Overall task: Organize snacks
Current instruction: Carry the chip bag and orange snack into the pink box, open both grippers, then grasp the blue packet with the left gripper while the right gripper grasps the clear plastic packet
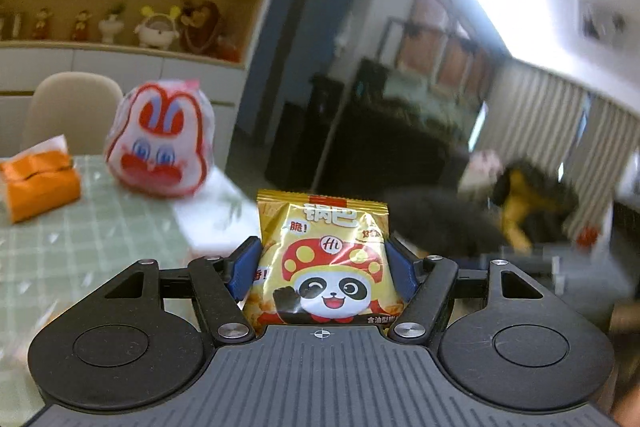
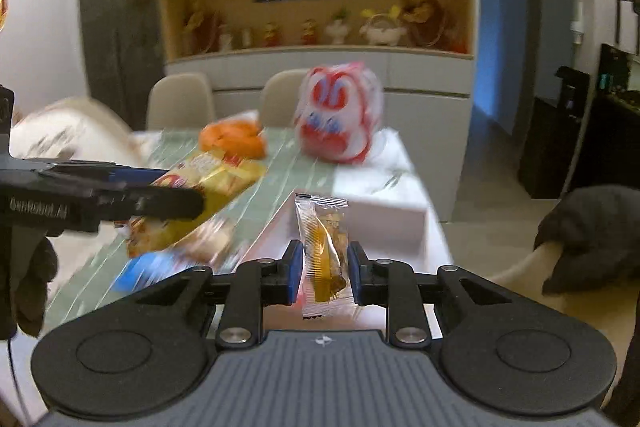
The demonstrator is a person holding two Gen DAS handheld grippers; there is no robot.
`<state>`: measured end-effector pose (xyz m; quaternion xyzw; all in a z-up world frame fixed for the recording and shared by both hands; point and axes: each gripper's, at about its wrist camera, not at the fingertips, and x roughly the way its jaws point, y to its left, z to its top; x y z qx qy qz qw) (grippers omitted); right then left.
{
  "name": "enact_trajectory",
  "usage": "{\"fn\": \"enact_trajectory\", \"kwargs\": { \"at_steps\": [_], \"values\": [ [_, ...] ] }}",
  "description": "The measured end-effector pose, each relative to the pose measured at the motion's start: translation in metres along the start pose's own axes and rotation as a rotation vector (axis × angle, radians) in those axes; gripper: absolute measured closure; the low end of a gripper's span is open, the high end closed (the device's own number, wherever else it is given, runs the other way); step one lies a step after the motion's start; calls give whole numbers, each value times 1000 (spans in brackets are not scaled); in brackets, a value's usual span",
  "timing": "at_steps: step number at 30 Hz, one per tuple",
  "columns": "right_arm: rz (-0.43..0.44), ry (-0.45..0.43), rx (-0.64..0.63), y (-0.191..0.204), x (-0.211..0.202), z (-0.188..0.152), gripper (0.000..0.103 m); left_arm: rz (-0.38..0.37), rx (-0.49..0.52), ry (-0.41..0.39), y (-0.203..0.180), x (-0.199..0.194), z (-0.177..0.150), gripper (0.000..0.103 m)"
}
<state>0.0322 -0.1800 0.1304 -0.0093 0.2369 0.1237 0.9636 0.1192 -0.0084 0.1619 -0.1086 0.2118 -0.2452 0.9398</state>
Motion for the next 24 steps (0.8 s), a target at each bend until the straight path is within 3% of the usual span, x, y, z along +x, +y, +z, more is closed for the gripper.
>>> {"fn": "enact_trajectory", "kwargs": {
  "at_steps": [2, 3, 5, 7, 9, 11, 16, 24],
  "values": [
    [-33, 16, 5, -10, 27, 7, 69, -48, -105, 17, 26, 42, 11, 29],
    [-62, 31, 30, -15, 38, 5, 62, -73, -158, 84, 38, 67, 11, 29],
    [-78, 77, 80, -25, 53, -6, 60, -73, -244, 261, 59, 117, -5, 30],
    [-58, 114, 93, -29, 57, -23, 59, -51, -243, 335, 68, 135, -22, 35],
    [-58, 133, 64, -27, 54, -42, 56, -51, -217, 324, 73, 130, -30, 36],
    [-49, 148, 30, -21, 51, -60, 46, -30, -190, 274, 79, 114, -29, 36],
    [5, 197, -4, 4, 58, -80, 45, 199, -118, 188, 98, 77, -32, 36],
    [72, 273, -20, 48, 75, -107, 45, 261, -26, 375, 109, 81, -73, 39]
  ]
}}
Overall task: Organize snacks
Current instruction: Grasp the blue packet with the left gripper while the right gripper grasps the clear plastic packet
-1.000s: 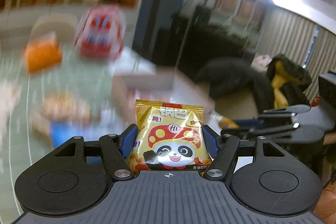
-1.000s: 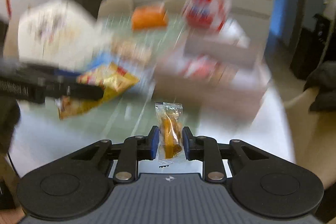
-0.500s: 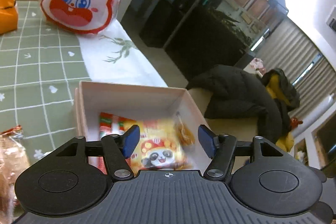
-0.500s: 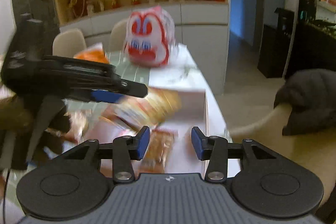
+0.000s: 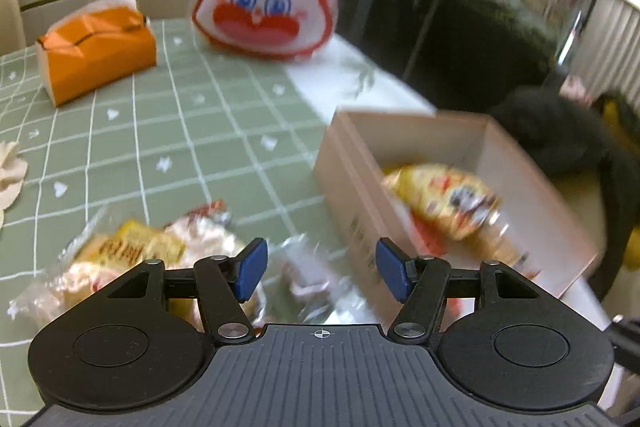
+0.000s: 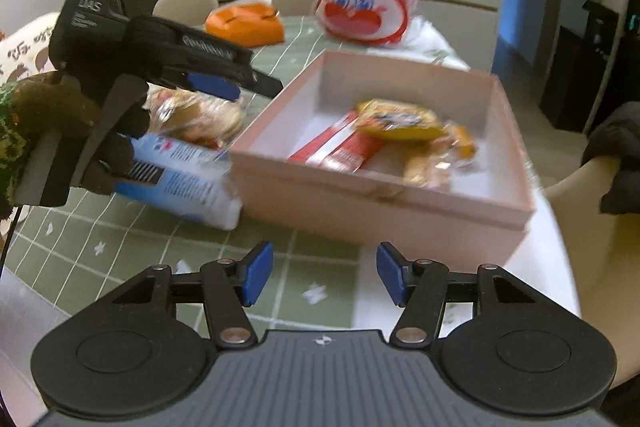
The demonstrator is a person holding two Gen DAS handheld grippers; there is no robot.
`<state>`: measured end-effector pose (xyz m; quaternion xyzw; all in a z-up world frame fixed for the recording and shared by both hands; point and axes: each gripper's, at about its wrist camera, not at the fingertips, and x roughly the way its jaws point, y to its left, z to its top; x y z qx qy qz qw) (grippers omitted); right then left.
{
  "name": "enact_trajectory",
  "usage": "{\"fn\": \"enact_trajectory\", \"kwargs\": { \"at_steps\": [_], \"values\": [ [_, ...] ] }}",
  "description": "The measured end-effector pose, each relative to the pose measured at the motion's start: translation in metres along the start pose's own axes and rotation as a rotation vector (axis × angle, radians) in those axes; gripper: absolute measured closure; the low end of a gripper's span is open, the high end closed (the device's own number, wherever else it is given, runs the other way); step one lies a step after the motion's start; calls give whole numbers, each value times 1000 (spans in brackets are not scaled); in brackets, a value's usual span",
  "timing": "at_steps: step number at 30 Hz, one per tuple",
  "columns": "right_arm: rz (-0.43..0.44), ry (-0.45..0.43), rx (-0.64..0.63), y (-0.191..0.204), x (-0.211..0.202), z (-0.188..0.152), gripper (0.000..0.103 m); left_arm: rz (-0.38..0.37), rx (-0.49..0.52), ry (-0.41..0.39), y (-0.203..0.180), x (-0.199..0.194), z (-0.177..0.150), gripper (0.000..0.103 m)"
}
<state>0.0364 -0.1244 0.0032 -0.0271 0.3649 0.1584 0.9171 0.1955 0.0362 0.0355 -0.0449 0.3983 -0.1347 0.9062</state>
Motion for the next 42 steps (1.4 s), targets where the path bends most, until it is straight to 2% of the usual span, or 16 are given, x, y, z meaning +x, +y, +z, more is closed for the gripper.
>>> {"fn": "enact_trajectory", "kwargs": {
  "at_steps": [1, 3, 4, 8, 12, 15, 18, 20, 23, 25, 30, 32, 34, 38, 40, 42],
  "values": [
    [2, 10, 2, 3, 2, -2, 45, 27, 25, 9, -2, 3, -2, 42],
    [2, 26, 2, 8, 6, -2, 45, 67, 77, 19, -5, 3, -9, 56],
    [-2, 30, 0, 10, 6, -3, 45, 62, 97, 33, -6, 1, -12, 56],
    [-11, 26, -7, 18, 3, -9, 41, 17, 136, 58, -3, -22, -36, 71],
    [8, 19, -33, 35, -1, -9, 39, -66, 92, 65, 7, -56, -68, 71],
    [36, 9, -67, 54, -3, -4, 38, -80, 94, 48, 14, -86, -93, 72],
    [66, -4, -81, 71, -4, 0, 31, -135, 17, 29, 30, -112, -111, 74],
    [81, -4, -85, 82, -1, 4, 30, -156, -60, -18, 45, -130, -120, 74],
    [91, 9, -83, 97, 5, 8, 30, -93, -122, -103, 66, -157, -128, 74],
    [96, 18, -83, 107, 10, 11, 30, -55, -161, -116, 81, -169, -134, 74],
    [189, 39, -82, 129, 13, 15, 28, -62, -221, -72, 99, -171, -154, 74],
    [255, 65, -120, 141, 11, 10, 25, -74, -229, -59, 100, -169, -161, 74],
    [277, 72, -187, 155, 6, 0, 25, -90, -229, -49, 99, -168, -166, 74],
    [231, 67, -316, 168, -6, -25, 23, -129, -195, -34, 83, -163, -170, 74],
    [199, 45, -326, 159, -14, -32, 18, -162, -169, -14, 73, -161, -172, 74],
    [157, 39, -306, 143, -18, -34, 17, -188, -122, 9, 58, -158, -175, 74]
  ]
}}
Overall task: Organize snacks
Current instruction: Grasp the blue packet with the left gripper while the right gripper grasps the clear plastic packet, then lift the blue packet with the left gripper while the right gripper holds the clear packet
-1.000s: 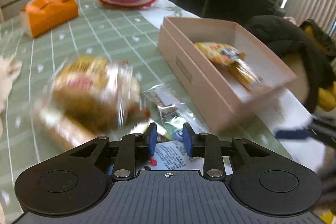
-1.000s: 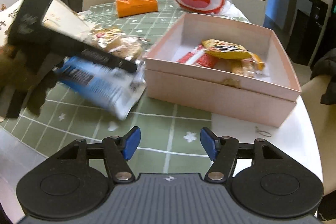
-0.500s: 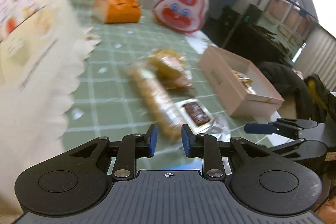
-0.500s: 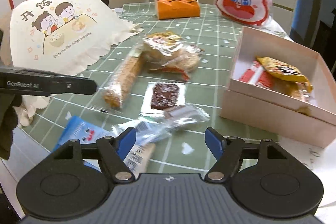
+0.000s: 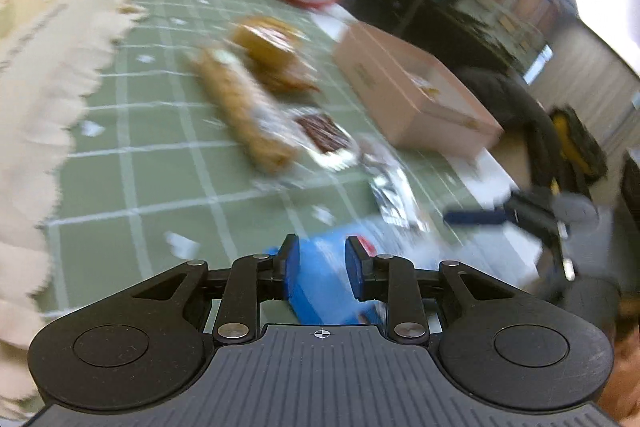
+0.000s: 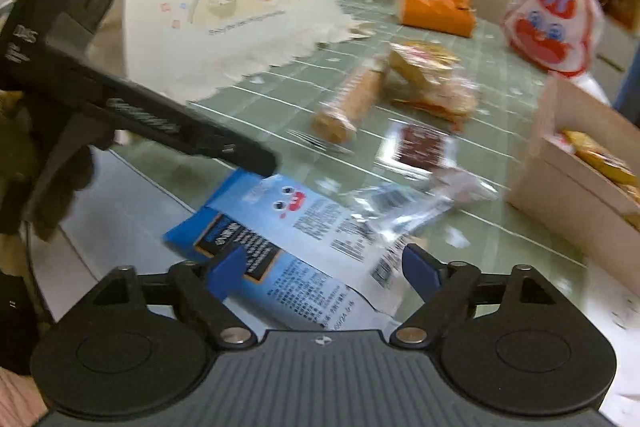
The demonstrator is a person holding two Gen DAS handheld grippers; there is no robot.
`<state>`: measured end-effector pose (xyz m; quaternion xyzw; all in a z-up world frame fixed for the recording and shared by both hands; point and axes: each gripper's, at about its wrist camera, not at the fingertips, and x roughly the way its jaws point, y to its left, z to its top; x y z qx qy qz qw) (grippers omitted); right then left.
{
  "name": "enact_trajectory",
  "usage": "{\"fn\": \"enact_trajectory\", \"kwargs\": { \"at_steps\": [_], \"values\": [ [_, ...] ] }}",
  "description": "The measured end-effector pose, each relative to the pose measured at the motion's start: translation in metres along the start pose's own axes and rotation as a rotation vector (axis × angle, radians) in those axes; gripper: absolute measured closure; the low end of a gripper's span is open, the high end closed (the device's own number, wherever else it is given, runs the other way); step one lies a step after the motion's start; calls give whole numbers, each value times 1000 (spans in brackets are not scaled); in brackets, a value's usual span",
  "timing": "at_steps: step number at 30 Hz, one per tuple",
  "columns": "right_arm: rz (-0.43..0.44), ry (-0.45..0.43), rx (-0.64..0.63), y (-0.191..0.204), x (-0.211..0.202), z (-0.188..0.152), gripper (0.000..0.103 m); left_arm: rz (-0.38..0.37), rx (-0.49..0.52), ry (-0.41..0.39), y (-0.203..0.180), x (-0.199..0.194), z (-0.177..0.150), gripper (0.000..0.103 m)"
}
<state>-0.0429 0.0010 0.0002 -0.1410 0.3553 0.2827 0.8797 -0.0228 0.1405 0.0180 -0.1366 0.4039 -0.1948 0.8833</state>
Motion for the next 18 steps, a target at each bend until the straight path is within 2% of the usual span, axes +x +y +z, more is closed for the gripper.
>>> {"fn": "enact_trajectory", "kwargs": {
  "at_steps": [4, 8, 10, 13, 15, 16, 17, 18],
  "values": [
    [-100, 10, 125, -38, -9, -7, 16, -41, 82, 39, -27, 9, -10, 74],
    [-74, -16, 276, -64, -9, 3, 16, -76, 137, 69, -49, 16, -17, 74],
    [-58, -19, 340, -72, 1, 12, 17, -69, 161, 74, -57, 17, -19, 74],
    [-110, -5, 368, -72, 27, 29, 17, -31, 186, 70, -66, 14, -22, 74],
    [-154, 6, 321, -66, 42, 38, 25, -12, 182, 56, -67, 9, -23, 74],
    [-152, 23, 303, -65, 47, 40, 45, -5, 172, 45, -66, 6, -23, 74],
    [-141, 48, 292, -64, 51, 41, 59, 2, 162, 33, -64, 4, -22, 74],
    [-134, 45, 290, -63, 49, 41, 60, 9, 157, 21, -63, 2, -21, 74]
  ]
}}
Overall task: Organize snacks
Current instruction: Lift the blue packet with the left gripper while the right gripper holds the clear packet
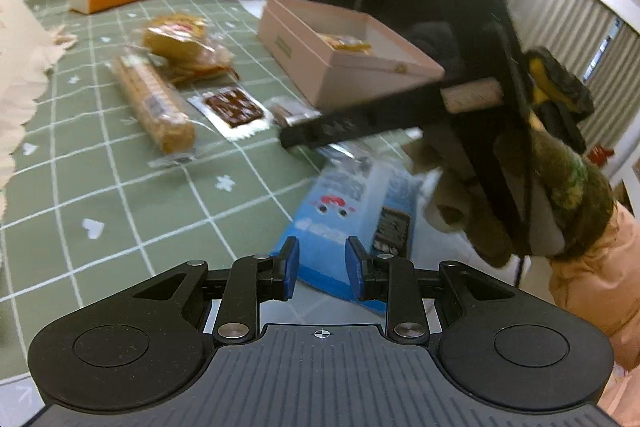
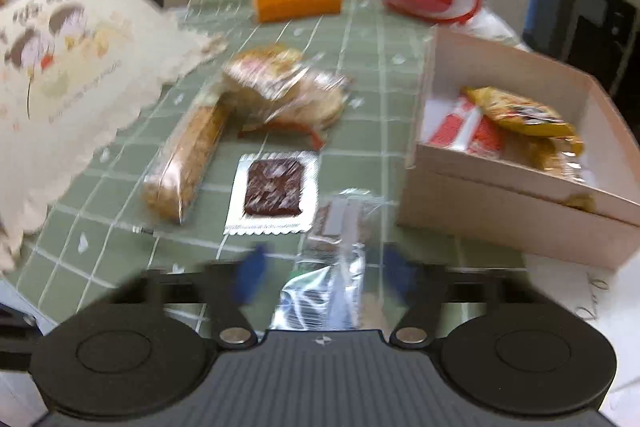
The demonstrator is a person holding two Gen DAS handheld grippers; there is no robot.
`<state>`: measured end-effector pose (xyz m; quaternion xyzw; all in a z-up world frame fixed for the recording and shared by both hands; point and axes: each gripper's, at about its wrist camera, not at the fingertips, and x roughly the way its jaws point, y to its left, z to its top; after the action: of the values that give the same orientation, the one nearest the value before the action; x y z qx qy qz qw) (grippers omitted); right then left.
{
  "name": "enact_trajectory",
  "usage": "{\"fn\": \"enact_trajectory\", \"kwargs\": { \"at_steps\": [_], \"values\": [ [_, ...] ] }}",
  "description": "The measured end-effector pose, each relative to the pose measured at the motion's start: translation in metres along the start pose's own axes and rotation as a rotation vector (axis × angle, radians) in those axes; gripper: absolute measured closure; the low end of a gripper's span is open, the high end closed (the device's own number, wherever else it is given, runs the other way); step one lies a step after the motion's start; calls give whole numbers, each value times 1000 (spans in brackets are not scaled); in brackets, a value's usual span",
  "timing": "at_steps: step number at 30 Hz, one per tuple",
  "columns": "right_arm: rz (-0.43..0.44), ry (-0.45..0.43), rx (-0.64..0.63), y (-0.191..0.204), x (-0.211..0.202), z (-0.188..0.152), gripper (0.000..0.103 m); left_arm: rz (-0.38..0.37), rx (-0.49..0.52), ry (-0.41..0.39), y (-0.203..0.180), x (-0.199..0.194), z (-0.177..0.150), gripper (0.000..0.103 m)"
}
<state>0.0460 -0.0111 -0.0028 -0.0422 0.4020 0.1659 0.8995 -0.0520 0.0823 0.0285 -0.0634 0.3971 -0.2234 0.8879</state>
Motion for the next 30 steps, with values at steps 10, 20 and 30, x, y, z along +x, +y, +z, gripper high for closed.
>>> {"fn": "enact_trajectory", "kwargs": {
  "at_steps": [10, 20, 30],
  "values": [
    [-161, -129, 7, -55, -77, -49, 64, 10, 303, 2, -61, 21, 3, 73],
    [-155, -175, 190, -95, -69, -100, 25, 193, 415, 6, -93, 57, -1, 68],
    [-114, -239, 248, -108, -72, -112, 17, 84, 342, 65, -93, 71, 22, 20]
  ]
}}
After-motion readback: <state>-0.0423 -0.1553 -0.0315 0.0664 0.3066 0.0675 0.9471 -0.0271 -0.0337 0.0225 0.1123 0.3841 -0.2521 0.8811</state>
